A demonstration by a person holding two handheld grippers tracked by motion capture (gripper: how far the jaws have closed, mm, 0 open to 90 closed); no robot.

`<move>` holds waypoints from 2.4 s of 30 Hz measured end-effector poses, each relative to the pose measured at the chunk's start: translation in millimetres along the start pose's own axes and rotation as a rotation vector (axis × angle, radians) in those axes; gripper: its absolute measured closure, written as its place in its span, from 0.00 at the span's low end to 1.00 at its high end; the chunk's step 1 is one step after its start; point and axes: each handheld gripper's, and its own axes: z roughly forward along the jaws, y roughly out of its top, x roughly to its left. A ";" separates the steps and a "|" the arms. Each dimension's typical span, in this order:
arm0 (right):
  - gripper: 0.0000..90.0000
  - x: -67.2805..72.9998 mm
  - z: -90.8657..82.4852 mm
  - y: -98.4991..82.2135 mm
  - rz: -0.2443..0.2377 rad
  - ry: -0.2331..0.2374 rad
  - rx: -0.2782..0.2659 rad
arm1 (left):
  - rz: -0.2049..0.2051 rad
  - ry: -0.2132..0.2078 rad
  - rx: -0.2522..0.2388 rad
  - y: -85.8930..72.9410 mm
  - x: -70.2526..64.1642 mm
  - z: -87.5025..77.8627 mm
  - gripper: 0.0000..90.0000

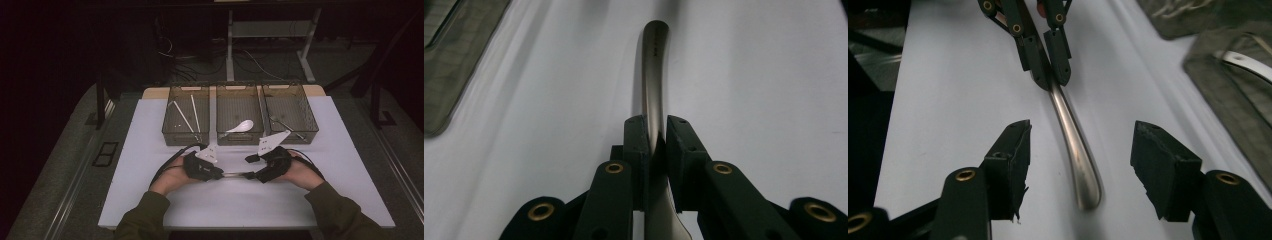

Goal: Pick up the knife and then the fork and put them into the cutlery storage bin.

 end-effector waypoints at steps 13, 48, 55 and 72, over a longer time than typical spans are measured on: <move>0.66 16.3 42.1 14.8 -0.161 0.072 0.144 | 0.060 -0.032 -0.012 24.3 -19.2 -8.4 0.88; 0.89 -17.8 -35.3 -1.6 0.000 -0.089 0.078 | -0.247 0.187 -0.283 -17.5 -36.4 -63.9 0.41; 0.89 -40.9 -70.2 -7.4 0.107 -0.170 0.033 | -0.338 0.240 -0.301 -40.3 -52.0 -65.6 0.24; 0.90 -132.5 -124.0 -17.9 0.448 -0.470 0.047 | -0.378 0.300 -0.251 -57.1 -57.2 -55.6 0.00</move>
